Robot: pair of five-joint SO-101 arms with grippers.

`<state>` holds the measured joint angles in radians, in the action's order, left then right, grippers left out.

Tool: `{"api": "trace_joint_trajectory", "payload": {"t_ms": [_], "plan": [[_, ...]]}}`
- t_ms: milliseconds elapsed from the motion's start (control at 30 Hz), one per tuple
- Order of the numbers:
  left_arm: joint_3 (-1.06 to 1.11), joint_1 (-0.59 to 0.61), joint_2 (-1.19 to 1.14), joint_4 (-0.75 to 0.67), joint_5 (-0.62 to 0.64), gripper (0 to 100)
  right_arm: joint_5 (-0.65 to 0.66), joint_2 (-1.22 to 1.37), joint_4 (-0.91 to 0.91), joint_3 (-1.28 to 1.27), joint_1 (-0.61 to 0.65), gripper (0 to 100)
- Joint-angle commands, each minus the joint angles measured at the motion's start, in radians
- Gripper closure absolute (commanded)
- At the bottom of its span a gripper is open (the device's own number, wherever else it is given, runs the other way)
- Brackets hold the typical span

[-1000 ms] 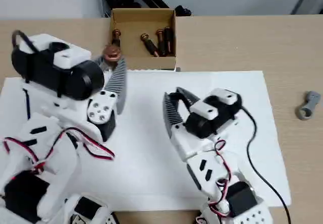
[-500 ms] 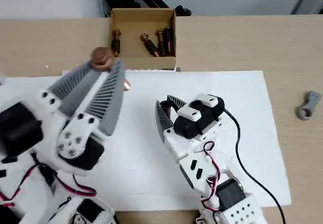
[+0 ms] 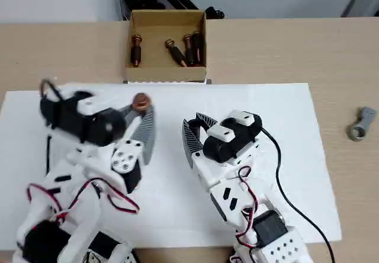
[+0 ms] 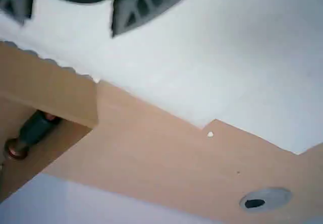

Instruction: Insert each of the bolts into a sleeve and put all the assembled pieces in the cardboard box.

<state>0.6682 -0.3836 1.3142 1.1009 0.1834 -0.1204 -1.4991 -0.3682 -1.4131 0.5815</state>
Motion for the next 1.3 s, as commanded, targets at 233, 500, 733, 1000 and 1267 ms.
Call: {"api": "trace_joint_trajectory", "payload": {"t_ms": [233, 500, 733, 1000, 1267], "plan": [[0.019, 0.037, 0.051, -0.132, 0.006, 100, -0.003, -0.008, 0.012, -0.003, 0.004, 99.6], [-0.051, -0.092, -0.074, -0.333, 0.012, 100, -0.002, -0.012, 0.012, -0.02, 0.007, 99.6], [-0.16, -0.216, -0.152, -0.358, 0.031, 100, -0.002, -0.013, 0.012, -0.021, 0.007, 99.6], [-0.168, -0.224, -0.189, -0.37, 0.084, 100, -0.006, -0.018, 0.024, -0.017, 0.007, 99.5], [-0.162, -0.224, -0.305, -0.367, 0.118, 100, -0.006, -0.018, 0.065, -0.017, 0.007, 99.5]]}}
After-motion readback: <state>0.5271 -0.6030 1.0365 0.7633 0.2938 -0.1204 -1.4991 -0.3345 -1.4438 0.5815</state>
